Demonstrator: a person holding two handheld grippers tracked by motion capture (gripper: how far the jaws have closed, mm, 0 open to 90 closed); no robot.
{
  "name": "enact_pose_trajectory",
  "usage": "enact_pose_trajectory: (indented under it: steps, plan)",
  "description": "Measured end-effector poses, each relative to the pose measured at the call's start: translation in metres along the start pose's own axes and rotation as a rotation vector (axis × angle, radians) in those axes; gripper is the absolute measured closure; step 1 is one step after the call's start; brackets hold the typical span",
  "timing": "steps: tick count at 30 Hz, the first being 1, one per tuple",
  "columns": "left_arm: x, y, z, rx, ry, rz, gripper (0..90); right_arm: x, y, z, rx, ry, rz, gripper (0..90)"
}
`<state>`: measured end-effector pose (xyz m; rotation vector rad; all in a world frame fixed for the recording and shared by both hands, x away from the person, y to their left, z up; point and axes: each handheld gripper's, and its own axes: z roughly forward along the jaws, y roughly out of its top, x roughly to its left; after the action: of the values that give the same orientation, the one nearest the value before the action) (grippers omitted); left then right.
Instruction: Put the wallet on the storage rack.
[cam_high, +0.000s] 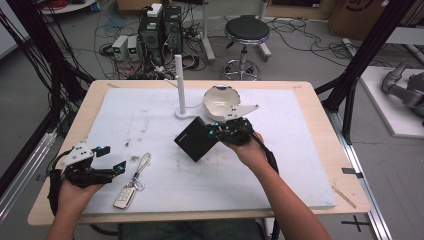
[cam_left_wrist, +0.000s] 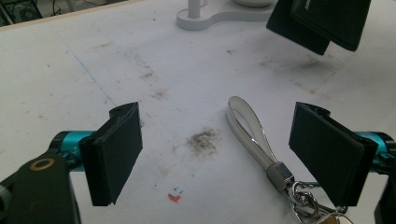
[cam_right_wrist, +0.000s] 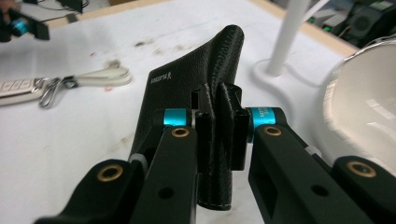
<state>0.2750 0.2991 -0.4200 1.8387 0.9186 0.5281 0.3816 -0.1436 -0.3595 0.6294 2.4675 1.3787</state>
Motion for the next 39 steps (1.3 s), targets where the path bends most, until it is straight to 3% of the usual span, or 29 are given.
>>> enact_pose_trajectory:
  steps: [9, 11, 20, 39]
  plan:
    - [0.000, 0.002, 0.003, -0.005, -0.012, -0.002, 17.2, -0.019, 0.020, -0.019, -0.046, -0.076, 0.002, 85.6]
    - [0.000, 0.002, 0.004, -0.005, -0.010, -0.004, 17.2, -0.030, 0.025, -0.025, -0.070, -0.106, 0.012, 85.6]
    - [0.000, 0.001, 0.005, 0.000, -0.017, -0.001, 17.2, -0.051, 0.036, -0.035, -0.091, -0.180, 0.012, 85.5]
    - [0.002, 0.000, 0.004, 0.001, -0.011, -0.007, 17.2, -0.090, 0.050, -0.030, -0.046, -0.301, 0.029, 85.6]
